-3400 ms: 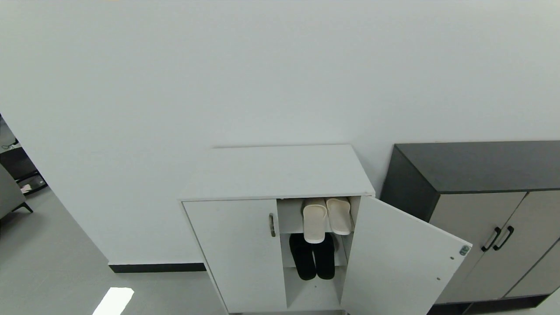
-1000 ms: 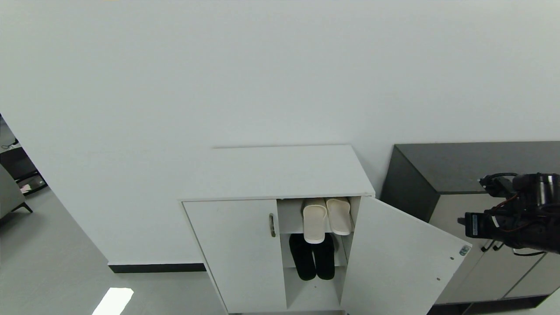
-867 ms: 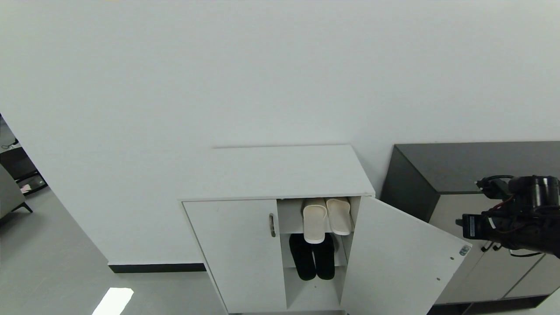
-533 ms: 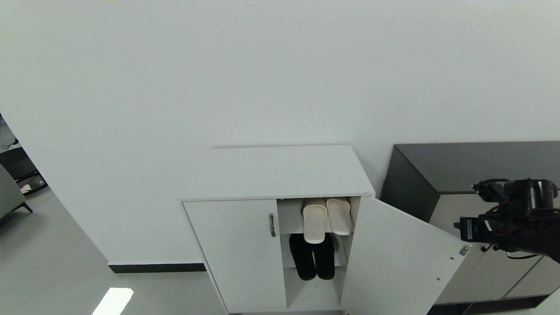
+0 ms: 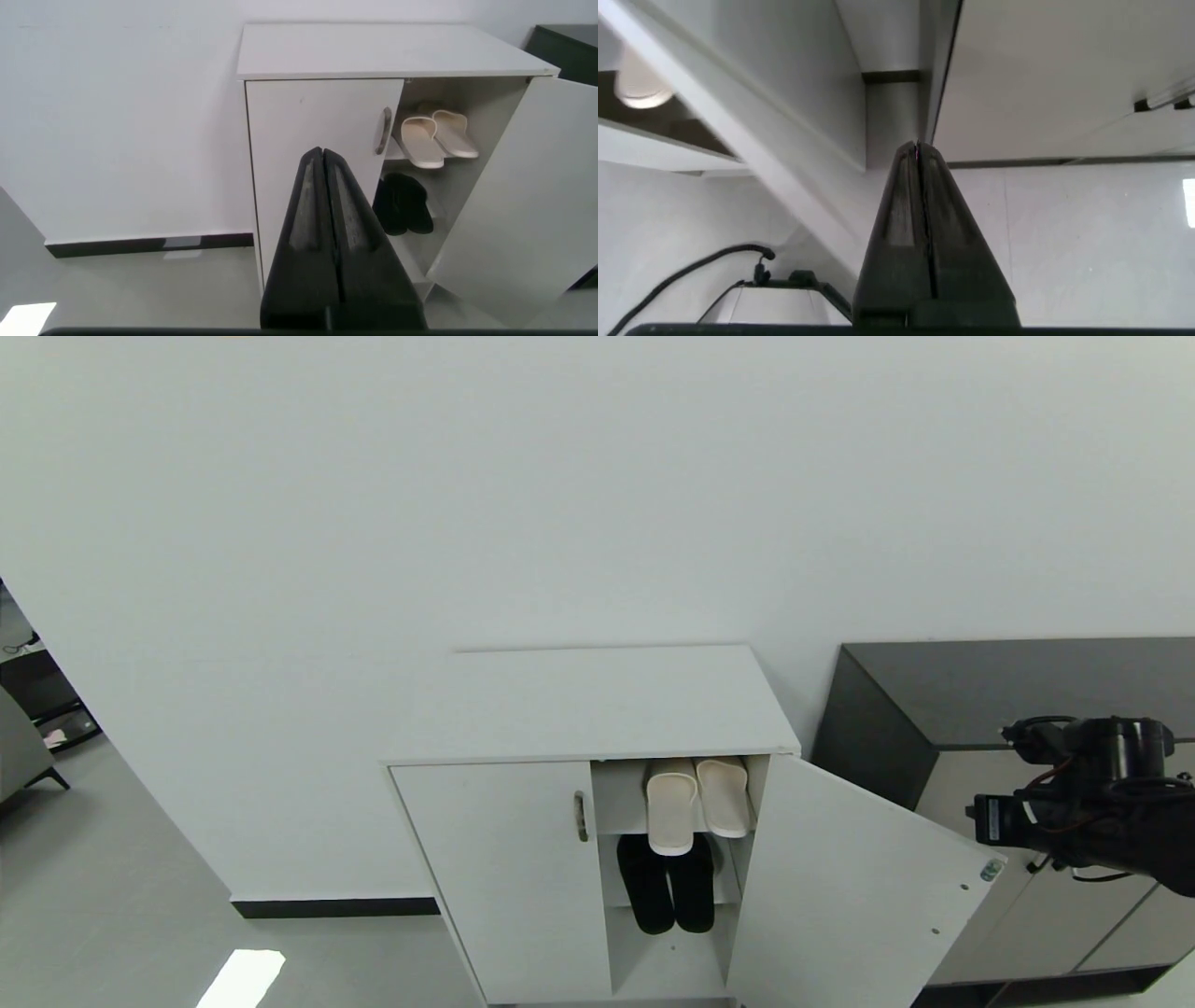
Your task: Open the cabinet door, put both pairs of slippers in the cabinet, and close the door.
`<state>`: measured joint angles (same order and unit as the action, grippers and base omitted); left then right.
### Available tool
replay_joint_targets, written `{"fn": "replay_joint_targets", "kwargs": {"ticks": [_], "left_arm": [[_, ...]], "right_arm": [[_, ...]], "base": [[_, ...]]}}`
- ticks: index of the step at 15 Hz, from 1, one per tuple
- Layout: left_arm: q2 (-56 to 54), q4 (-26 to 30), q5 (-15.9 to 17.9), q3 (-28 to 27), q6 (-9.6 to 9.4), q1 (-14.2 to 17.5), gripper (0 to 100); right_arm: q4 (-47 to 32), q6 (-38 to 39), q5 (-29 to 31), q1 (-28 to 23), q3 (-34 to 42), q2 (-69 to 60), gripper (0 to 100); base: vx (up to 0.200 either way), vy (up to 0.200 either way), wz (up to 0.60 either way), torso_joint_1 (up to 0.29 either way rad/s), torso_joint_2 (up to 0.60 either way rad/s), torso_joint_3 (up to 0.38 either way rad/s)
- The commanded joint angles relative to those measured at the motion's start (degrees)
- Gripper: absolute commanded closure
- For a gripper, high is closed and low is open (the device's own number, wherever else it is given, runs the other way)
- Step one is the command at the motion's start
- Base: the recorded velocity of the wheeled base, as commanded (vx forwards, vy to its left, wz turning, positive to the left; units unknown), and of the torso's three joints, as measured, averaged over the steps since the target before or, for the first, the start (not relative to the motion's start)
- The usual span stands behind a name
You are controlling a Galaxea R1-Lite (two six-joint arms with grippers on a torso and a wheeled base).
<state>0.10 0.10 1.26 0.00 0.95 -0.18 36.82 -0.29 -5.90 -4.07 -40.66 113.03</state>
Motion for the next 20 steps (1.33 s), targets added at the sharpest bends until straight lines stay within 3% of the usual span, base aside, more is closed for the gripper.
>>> {"fn": "replay_joint_targets", "kwargs": {"ticks": [1, 5, 9, 12, 14, 16, 20], "left_arm": [[0.1, 0.0, 0.0, 0.0, 0.02, 0.0, 100], [0.1, 0.0, 0.0, 0.0, 0.10, 0.0, 100], [0.1, 0.0, 0.0, 0.0, 0.10, 0.0, 100], [0.1, 0.0, 0.0, 0.0, 0.10, 0.0, 100], [0.1, 0.0, 0.0, 0.0, 0.28, 0.0, 100], [0.1, 0.1, 0.0, 0.0, 0.37, 0.0, 100], [0.1, 0.0, 0.0, 0.0, 0.37, 0.0, 100]], "right_arm": [[0.0, -0.1, 0.5, 0.0, -0.4, 1.3, 100], [0.0, -0.3, 0.6, 1.2, 0.1, 1.1, 100], [0.0, -0.3, 0.9, 6.4, 5.4, -3.7, 100], [-0.7, 0.2, 1.6, 17.6, 10.0, -12.4, 100], [-0.7, 2.0, 4.6, 21.7, 10.1, -14.0, 100], [-0.6, 2.5, 5.5, 22.6, 10.0, -14.4, 100], [-0.6, 2.1, 7.7, 19.4, 9.9, -11.8, 100]], "base": [[0.000, 0.000, 0.00, 0.000, 0.00, 0.000], [0.000, 0.000, 0.00, 0.000, 0.00, 0.000], [0.000, 0.000, 0.00, 0.000, 0.00, 0.000], [0.000, 0.000, 0.00, 0.000, 0.00, 0.000], [0.000, 0.000, 0.00, 0.000, 0.00, 0.000], [0.000, 0.000, 0.00, 0.000, 0.00, 0.000], [0.000, 0.000, 0.00, 0.000, 0.00, 0.000]]}}
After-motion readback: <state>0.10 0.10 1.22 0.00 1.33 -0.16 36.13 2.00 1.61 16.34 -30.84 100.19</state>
